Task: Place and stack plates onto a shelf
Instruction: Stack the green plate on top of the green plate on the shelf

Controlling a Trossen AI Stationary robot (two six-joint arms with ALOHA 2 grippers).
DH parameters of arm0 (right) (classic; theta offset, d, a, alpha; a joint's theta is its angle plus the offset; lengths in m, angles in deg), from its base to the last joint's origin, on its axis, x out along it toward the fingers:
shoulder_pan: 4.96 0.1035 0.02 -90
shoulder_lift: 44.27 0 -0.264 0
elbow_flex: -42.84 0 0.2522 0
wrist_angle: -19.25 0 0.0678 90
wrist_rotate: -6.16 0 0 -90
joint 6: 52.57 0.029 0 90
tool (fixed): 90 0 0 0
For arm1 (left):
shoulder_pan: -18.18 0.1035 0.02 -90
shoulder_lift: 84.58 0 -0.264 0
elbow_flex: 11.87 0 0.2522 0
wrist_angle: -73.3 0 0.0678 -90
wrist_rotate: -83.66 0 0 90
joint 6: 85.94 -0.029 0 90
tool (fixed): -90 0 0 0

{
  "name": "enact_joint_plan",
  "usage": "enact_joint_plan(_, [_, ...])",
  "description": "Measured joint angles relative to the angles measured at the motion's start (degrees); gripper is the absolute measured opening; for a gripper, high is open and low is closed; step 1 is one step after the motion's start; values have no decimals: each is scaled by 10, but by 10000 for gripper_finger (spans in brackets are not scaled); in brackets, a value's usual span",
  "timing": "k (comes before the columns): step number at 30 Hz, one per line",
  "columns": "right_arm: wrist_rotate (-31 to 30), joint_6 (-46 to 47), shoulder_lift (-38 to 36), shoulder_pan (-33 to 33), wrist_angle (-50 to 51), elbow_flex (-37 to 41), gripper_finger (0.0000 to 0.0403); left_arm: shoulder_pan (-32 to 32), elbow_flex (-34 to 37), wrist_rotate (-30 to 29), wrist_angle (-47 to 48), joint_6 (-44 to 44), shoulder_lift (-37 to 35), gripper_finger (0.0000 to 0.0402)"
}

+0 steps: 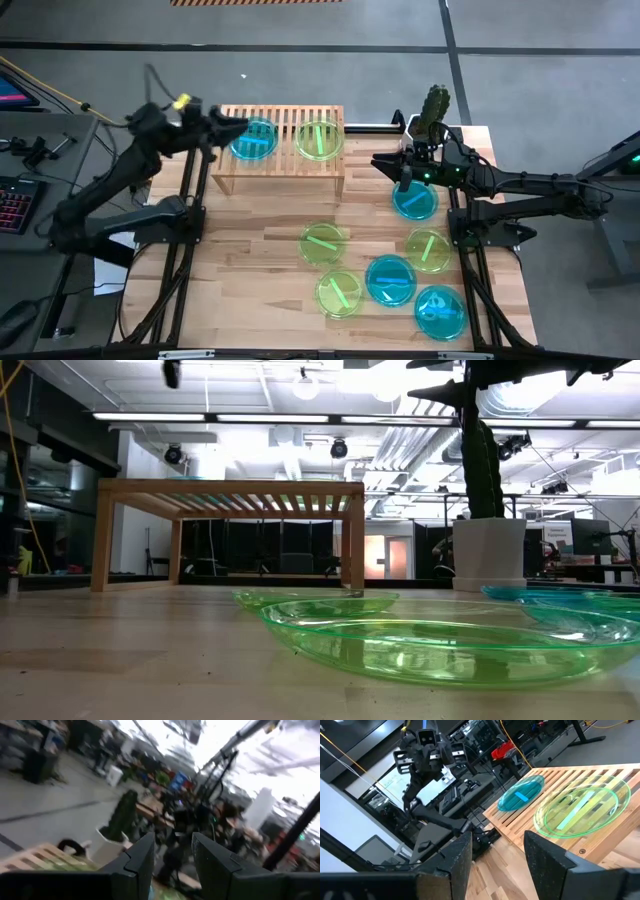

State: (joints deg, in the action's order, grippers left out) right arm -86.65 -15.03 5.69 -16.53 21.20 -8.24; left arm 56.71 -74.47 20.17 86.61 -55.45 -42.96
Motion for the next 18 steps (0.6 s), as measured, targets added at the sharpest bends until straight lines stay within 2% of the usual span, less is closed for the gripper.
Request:
enact_joint_plan(5, [0,0,0,0,0,0,162,-130,13,-51,-59,-4,43,121])
enact_joint_plan(12, [0,-3,0,0,0,0,162,-329,43,-204,-119,-45,51,121])
enact_joint_plan(15, [7,-1,0,0,0,0,162,-381,50,-267,-115,-65,46,121])
enact_joint_plan(18, [16,-3,0,0,0,0,162,-401,50,-300,-114,-72,45,121])
